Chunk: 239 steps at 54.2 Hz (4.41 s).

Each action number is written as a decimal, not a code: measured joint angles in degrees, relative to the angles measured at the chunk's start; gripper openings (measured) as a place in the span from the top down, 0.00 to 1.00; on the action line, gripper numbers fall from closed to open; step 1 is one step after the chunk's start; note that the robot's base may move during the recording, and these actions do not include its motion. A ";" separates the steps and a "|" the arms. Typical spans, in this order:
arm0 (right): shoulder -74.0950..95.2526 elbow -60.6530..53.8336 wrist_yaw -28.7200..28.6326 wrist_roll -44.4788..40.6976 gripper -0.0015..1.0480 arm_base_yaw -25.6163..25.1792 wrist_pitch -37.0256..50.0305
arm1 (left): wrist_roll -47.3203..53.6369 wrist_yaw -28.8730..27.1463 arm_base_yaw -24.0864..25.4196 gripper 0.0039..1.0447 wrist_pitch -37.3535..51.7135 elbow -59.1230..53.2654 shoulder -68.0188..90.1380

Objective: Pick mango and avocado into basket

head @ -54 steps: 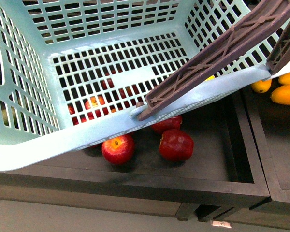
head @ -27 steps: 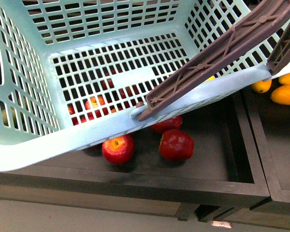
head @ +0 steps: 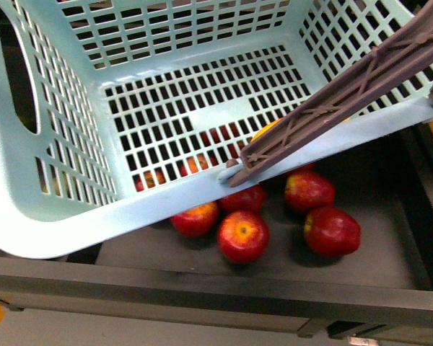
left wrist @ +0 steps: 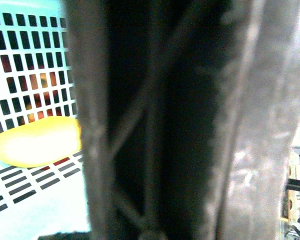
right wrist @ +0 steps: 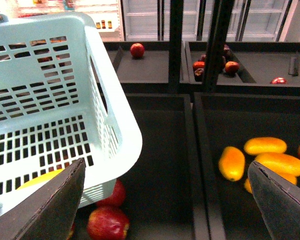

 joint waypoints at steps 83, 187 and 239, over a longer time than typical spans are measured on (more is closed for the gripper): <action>-0.02 -0.17 -0.24 0.00 0.08 -0.02 -0.07 | 0.20 -0.61 0.68 0.88 0.00 0.13 -0.02; 100.76 70.73 -4.09 -22.67 0.08 -34.62 -21.44 | 0.31 -0.48 0.74 0.88 0.00 0.13 -0.09; 110.90 84.87 -2.97 -19.02 0.08 -32.70 -27.23 | 0.31 -0.61 0.76 0.88 0.00 0.13 -0.09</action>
